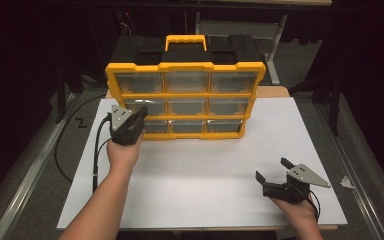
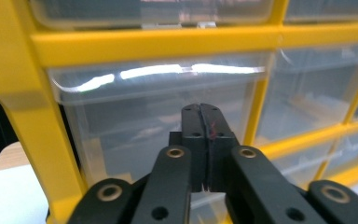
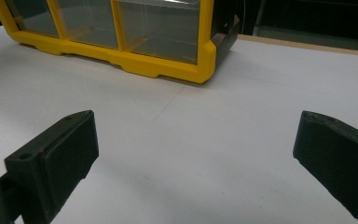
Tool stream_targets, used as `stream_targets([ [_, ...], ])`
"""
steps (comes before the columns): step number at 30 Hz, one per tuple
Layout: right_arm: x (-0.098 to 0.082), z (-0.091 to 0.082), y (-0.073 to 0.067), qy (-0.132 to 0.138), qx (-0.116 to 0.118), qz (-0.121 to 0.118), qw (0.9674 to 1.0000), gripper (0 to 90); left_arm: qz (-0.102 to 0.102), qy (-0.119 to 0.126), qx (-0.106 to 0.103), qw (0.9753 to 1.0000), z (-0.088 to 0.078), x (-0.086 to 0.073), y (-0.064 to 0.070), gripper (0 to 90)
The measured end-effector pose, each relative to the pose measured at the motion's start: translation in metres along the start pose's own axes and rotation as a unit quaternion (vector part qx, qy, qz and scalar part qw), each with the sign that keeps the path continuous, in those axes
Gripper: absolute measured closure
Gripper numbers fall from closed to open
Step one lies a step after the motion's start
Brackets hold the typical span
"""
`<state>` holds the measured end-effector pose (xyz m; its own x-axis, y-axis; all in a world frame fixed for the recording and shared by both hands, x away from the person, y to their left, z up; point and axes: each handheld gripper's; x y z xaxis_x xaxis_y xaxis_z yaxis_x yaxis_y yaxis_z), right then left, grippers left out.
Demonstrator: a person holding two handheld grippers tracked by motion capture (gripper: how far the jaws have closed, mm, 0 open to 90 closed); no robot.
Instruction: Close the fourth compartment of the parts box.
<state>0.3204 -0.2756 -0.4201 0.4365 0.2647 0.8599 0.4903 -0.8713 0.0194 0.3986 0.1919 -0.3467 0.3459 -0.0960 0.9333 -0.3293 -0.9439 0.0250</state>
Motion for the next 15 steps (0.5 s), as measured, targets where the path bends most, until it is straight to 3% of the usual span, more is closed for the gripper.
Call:
stream_targets([
  [3, 0.000, 0.000, -0.001, 0.000, -0.001, 0.000, 1.0000, 1.2, 0.000, 0.003, -0.009, 1.0000, -0.003, -0.005, 0.000, 85.6],
  [8, 0.000, 0.000, -0.001, -0.002, -0.001, -0.002, 1.0000, 1.2, 0.006, -0.002, -0.028, 0.9996, -0.008, -0.020, 0.000, 73.0],
  [15, -0.001, 0.003, -0.002, -0.007, -0.001, -0.005, 1.0000, 1.2, 0.010, -0.037, -0.046, 0.9982, -0.010, -0.054, -0.001, 52.8],
])
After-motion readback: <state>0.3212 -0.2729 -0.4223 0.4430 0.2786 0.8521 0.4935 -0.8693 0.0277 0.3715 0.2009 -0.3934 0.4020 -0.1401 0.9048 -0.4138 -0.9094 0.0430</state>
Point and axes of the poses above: each handheld gripper's, and its own axes: z roughly forward along the jaws, x roughly out of its top, y roughly to its right, and after that the axes turned 10 degrees about -y, right-handed
